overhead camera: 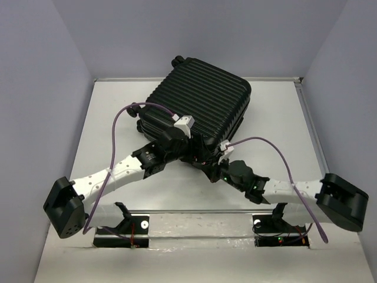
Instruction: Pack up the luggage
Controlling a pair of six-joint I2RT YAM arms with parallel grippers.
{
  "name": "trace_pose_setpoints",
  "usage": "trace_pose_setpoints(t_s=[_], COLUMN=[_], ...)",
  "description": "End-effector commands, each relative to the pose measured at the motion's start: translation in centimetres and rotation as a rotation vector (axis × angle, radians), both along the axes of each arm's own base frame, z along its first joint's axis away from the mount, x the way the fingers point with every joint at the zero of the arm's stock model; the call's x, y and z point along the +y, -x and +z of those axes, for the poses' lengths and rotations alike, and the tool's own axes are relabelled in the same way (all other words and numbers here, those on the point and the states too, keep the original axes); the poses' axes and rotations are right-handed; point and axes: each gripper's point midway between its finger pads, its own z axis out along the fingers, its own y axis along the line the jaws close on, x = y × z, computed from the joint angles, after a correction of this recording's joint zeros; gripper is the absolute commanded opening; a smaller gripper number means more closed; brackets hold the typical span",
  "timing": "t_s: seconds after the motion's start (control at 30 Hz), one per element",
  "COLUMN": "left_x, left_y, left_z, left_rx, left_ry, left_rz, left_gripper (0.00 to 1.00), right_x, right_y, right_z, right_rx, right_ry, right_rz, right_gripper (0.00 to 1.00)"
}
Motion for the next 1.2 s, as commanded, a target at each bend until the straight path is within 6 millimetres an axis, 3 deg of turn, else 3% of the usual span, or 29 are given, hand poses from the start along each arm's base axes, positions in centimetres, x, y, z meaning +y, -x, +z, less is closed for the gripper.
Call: trace_pose_setpoints(t_s=[0.0,0.1,0.13,0.2,0.33,0.37,0.47,0.5,0.57,0.63,0.77,0.93,1.07,1.17], left_x=[-3.4,-2.6,-1.8,0.3,4.0,7.4,12.2,14.9,18.1,19.8,22.7,25.4,25.3,25.3], left_y=[-5.1,-4.8,-5.1,-6.4,-8.2,-10.7,-13.0,-14.1,-15.4,-16.6,-18.3,-19.7,-20.5,-21.1], left_z=[14.2,17.6,16.8,17.8,17.5,16.6,15.6,15.0,14.0,13.4,12.3,9.4,7.4,7.4], left_rx=[-0.336,-0.403,-0.391,-0.406,-0.347,-0.332,-0.302,-0.292,-0.255,-0.244,-0.206,-0.154,-0.097,-0.099], left_ry=[0.285,0.314,0.230,0.179,0.208,0.197,0.191,0.189,0.207,0.233,0.268,0.284,0.295,0.317], left_rz=[0.070,0.073,0.092,0.154,0.195,0.275,0.379,0.443,0.508,0.542,0.615,0.697,0.697,0.708], left_gripper=[0.90,0.92,0.96,0.99,0.99,0.99,0.99,0.99,0.99,0.99,0.99,0.99,0.99,0.99], right_x=[6.8,6.7,6.6,6.4,5.2,5.1,5.2,5.1,4.9,4.6,4.6,4.6,4.5,4.5], right_y=[4.2,3.8,3.7,3.3,3.1,3.2,3.3,3.4,3.4,3.4,3.7,3.8,3.7,3.7], right_z=[4.0,4.7,3.5,3.3,2.4,1.9,1.9,2.2,2.1,1.9,1.6,1.2,1.2,1.0], right_rx=[0.005,-0.040,-0.021,-0.011,0.014,0.021,0.023,0.017,0.012,0.012,0.022,0.027,0.024,0.028], right_ry=[-0.247,-0.302,-0.239,-0.230,-0.209,-0.182,-0.149,-0.154,-0.144,-0.133,-0.124,-0.112,-0.099,-0.092], right_rz=[0.122,0.108,0.100,0.069,0.026,0.029,0.038,0.045,0.040,0.041,0.052,0.059,0.056,0.056], right_gripper=[0.07,0.07,0.07,0.07,0.07,0.07,0.07,0.07,0.07,0.07,0.07,0.07,0.07,0.07])
